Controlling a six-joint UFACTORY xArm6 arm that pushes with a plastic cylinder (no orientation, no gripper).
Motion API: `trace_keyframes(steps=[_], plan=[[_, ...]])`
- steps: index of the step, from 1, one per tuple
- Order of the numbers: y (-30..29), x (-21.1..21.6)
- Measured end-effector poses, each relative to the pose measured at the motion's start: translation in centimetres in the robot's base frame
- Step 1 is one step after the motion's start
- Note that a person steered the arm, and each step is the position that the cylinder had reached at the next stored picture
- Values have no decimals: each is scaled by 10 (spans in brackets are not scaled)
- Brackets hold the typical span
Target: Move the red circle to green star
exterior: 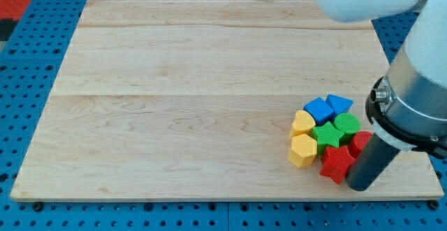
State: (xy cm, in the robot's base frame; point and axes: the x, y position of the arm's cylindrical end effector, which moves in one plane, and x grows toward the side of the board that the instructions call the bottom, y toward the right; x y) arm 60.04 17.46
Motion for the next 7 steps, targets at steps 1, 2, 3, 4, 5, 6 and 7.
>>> trace_keyframes(steps=[1, 2, 3, 4, 5, 6, 7], plan=[[-17, -7], [-36, -21], [-45, -35], [-33, -23], [6, -23], [45, -10], [68, -17]])
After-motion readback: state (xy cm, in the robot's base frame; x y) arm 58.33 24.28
